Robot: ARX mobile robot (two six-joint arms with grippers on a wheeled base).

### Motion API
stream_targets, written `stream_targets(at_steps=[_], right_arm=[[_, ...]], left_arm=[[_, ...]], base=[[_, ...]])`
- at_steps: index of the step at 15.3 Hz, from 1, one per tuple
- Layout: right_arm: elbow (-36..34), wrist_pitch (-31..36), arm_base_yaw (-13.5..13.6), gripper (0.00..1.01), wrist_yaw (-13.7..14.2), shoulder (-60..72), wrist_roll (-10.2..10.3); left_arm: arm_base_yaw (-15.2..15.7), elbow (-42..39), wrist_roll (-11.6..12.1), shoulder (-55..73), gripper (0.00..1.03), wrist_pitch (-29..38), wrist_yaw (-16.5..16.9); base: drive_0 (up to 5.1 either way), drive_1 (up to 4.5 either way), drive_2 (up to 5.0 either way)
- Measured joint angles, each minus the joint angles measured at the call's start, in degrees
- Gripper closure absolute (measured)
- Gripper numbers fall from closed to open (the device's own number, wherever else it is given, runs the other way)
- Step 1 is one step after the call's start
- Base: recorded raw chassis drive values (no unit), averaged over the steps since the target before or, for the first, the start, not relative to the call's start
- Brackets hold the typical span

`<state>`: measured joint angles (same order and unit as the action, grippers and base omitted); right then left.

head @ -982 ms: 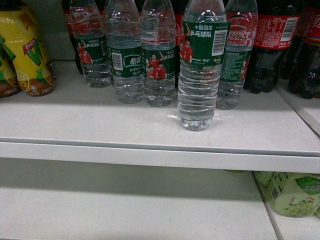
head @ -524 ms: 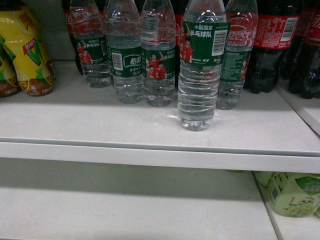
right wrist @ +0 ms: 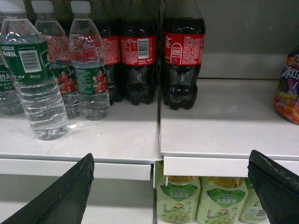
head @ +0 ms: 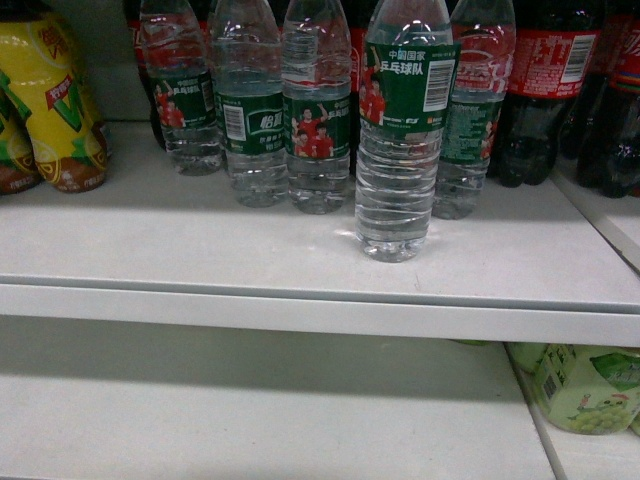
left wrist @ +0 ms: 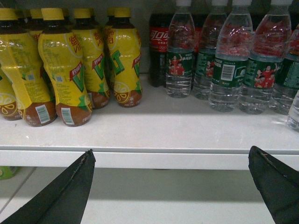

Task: Move water from second to third shelf

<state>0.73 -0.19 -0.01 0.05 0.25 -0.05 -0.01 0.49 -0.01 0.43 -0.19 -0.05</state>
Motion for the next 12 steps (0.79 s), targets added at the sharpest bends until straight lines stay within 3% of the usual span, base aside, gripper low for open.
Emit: stream_targets(at_steps=[12], right_arm=[[0.0, 0.0, 0.0, 0.03, 0.0, 0.0, 0.0]], left_arm=[[0.0, 0.0, 0.0, 0.0, 0.05, 0.0, 0.0]], base=[[0.0, 0.0, 0.0]])
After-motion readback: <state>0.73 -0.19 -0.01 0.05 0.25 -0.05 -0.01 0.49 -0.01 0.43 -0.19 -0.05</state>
